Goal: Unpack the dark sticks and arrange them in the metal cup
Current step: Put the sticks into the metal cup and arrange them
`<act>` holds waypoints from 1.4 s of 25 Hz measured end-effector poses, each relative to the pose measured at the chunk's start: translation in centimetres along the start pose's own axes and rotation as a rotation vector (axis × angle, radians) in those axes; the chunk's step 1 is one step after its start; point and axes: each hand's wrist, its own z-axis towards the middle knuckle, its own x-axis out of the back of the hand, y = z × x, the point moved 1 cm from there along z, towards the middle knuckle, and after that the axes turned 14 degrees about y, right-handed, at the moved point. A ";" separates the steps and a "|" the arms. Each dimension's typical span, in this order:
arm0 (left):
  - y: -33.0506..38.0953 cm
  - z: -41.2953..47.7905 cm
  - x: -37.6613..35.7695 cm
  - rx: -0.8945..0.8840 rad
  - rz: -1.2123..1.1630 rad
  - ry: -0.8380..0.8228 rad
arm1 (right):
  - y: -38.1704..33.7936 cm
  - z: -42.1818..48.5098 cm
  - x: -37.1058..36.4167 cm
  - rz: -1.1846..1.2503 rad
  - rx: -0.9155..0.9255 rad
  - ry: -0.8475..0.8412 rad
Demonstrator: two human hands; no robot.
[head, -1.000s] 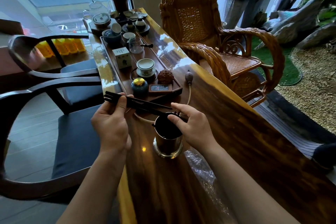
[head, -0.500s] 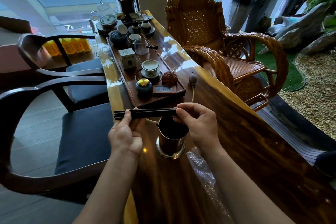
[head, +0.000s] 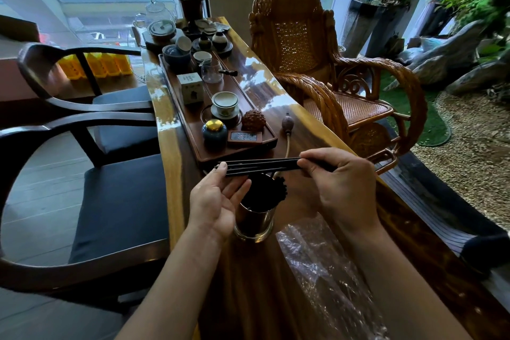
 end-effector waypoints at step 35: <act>-2.9 3.2 3.2 -1.005 1.112 -0.054 | 1.7 0.0 -10.3 -0.475 0.497 -0.798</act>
